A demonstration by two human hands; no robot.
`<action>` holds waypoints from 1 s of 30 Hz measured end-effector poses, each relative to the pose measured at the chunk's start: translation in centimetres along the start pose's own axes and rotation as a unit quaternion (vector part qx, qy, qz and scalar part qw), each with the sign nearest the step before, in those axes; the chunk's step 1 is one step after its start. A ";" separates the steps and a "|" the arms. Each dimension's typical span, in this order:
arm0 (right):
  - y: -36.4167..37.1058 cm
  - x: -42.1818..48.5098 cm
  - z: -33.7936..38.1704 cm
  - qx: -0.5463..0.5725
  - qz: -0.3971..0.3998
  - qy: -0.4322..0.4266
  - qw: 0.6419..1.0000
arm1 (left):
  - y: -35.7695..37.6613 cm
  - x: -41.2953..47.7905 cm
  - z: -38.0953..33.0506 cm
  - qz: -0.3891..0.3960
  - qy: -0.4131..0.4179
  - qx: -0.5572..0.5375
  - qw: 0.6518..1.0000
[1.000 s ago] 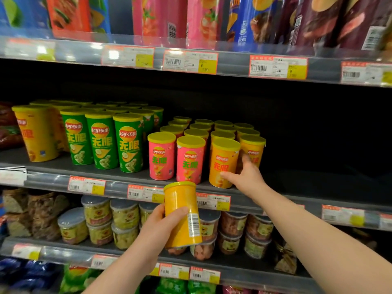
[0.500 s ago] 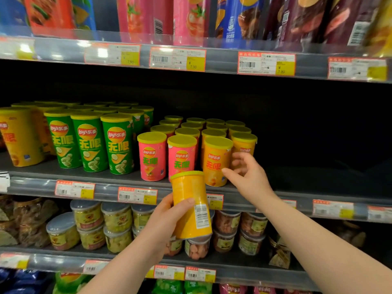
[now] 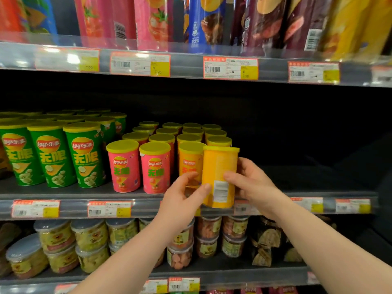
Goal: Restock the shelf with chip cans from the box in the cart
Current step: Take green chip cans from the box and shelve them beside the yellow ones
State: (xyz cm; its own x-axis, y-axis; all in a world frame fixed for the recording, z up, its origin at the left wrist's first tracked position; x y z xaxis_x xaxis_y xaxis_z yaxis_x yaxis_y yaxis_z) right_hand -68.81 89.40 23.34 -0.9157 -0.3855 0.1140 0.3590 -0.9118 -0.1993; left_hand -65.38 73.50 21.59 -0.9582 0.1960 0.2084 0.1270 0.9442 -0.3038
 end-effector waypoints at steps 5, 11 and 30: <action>-4.5 1.1 0.6 -0.080 -0.118 -0.016 0.990 | -0.2 -0.5 -0.9 -0.064 0.122 0.419 0.897; -4.4 2.9 -0.1 -0.191 -0.145 0.022 0.971 | 0.7 -0.6 1.2 -0.048 0.140 0.578 0.802; -3.4 2.4 -3.1 -0.224 -0.064 0.087 0.969 | 0.7 -0.5 1.8 -0.050 0.115 0.586 0.801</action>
State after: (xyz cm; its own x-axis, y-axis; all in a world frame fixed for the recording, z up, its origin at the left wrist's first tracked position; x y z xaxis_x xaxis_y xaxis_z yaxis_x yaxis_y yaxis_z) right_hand -72.79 92.03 21.30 -0.9779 -0.2088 0.0079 0.1624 -0.7828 -0.6007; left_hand -65.26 73.54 19.56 -0.8590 0.3054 0.4110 -0.4040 0.0890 -0.9104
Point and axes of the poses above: each hand's wrist, its own x-axis towards the middle knuckle, its own y-axis out of the palm, z = x × y, the point moved 10 cm from there along x, towards the middle knuckle, and after that the axes turned 12 degrees about z, right-handed, at the moved point
